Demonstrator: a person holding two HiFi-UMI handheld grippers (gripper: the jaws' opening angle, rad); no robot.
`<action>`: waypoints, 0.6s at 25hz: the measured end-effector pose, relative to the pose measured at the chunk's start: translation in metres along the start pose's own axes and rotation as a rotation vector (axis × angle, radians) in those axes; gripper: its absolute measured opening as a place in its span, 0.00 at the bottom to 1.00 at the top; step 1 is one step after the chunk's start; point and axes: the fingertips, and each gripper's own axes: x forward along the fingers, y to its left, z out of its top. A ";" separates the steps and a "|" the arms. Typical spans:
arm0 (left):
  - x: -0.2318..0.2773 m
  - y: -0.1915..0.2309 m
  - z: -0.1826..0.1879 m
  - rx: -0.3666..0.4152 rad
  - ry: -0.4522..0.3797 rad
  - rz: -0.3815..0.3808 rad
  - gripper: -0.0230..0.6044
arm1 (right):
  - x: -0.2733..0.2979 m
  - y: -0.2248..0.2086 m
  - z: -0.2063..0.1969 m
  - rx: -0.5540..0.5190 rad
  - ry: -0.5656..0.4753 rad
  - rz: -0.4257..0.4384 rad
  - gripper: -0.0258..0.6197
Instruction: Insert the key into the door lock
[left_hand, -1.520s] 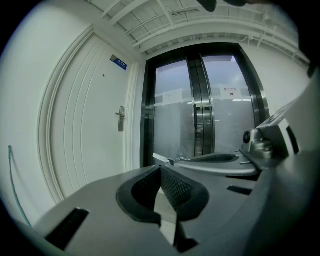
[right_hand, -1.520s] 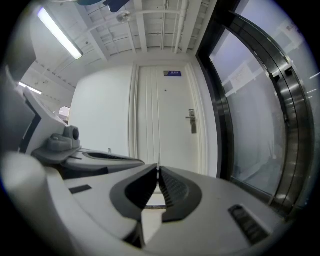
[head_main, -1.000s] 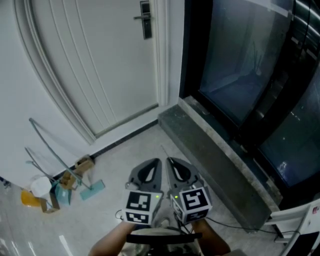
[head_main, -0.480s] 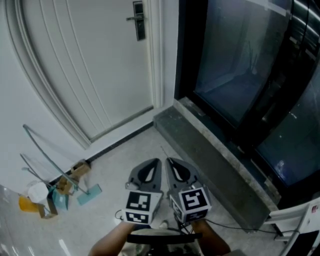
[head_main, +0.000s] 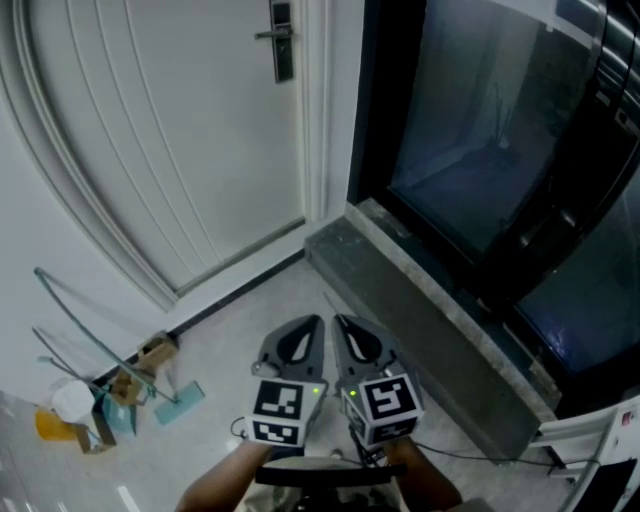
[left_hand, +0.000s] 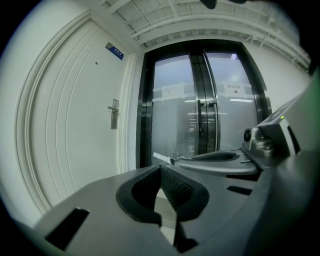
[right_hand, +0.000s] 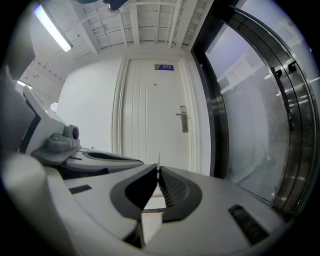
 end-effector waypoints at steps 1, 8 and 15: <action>0.003 0.007 0.001 -0.001 -0.001 -0.004 0.04 | 0.008 0.001 0.003 -0.005 -0.001 -0.004 0.08; 0.016 0.066 0.008 -0.016 -0.002 -0.028 0.04 | 0.061 0.018 0.019 -0.013 0.006 -0.033 0.08; 0.022 0.115 0.009 -0.027 -0.001 -0.054 0.04 | 0.106 0.041 0.029 -0.030 0.015 -0.054 0.08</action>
